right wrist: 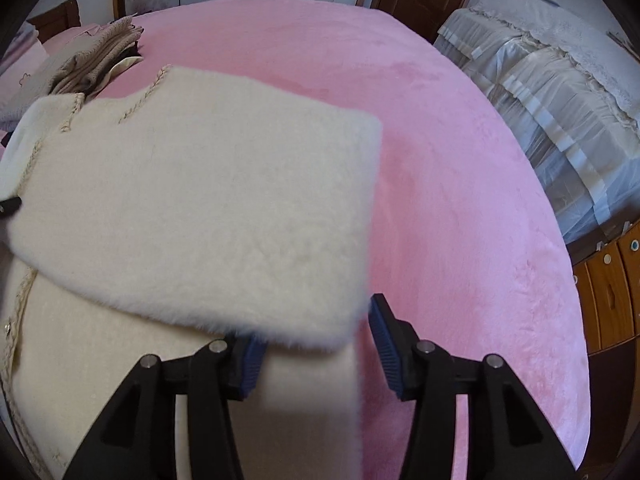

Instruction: Fold large clothes

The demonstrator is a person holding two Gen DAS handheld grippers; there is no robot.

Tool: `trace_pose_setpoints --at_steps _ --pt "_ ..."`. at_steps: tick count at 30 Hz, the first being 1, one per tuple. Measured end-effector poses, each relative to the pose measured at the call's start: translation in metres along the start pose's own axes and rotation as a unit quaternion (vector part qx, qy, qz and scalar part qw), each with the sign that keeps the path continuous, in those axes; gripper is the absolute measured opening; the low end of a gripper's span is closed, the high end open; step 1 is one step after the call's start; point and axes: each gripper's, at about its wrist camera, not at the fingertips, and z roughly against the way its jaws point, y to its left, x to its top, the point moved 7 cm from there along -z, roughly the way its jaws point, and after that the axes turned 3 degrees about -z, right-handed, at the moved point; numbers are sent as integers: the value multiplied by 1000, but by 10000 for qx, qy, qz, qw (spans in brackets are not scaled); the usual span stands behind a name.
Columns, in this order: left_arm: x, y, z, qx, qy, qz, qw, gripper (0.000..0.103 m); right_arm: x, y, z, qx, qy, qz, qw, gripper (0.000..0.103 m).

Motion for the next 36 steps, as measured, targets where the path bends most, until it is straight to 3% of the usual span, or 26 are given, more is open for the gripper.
trace_pose_setpoints --at_steps 1,3,4,7,11,14,17,19,20,22,24,26,27,30,32,36 --pt "1 1 2 -42 59 40 10000 25 -2 -2 4 114 36 -26 9999 50" --pt "8 1 6 -368 267 182 9988 49 -8 -2 14 350 68 -99 9993 50" --pt "10 1 7 -540 333 256 9977 53 -8 -3 21 552 69 -158 9983 50" --pt "30 -2 21 -1007 388 344 9936 55 -5 -6 41 969 -16 -341 9947 53" --pt "55 -1 20 -825 386 34 9958 61 18 -20 53 1075 -205 -708 9915 70" --pt "67 -4 -4 -676 600 -148 9958 61 43 -29 37 1122 -228 -987 9885 71" --pt "71 -9 -37 -620 1038 -115 9926 61 72 -36 5 984 -236 -1120 9885 71" --pt "75 -12 -51 -630 1113 -98 9917 61 88 -41 -21 1007 -113 -1227 9873 71" --pt "79 -15 -52 -650 1051 -135 9922 61 95 -44 -30 1036 -56 -1268 9865 71" --pt "85 -21 -52 -708 939 -242 9928 47 108 -48 -53 997 111 -1374 9854 71" --pt "90 -24 -51 -662 844 -356 9936 14 112 -47 -72 1041 364 -1412 9838 71" --pt "95 -28 -48 -643 738 -444 9942 12 116 -41 -82 1311 476 -1265 9821 45" --pt "97 -31 -45 -555 619 -532 9951 12 119 -41 -81 1243 430 -1204 9840 18" --pt "101 -40 -38 -176 237 -903 9955 11 122 -42 -73 939 1 -1031 9902 15" --pt "94 -40 -50 -65 384 -852 9956 12 110 -41 -89 729 176 -964 9925 16" --pt "93 -43 -40 202 397 -894 9950 21 117 -41 -69 329 36 -814 9961 31"
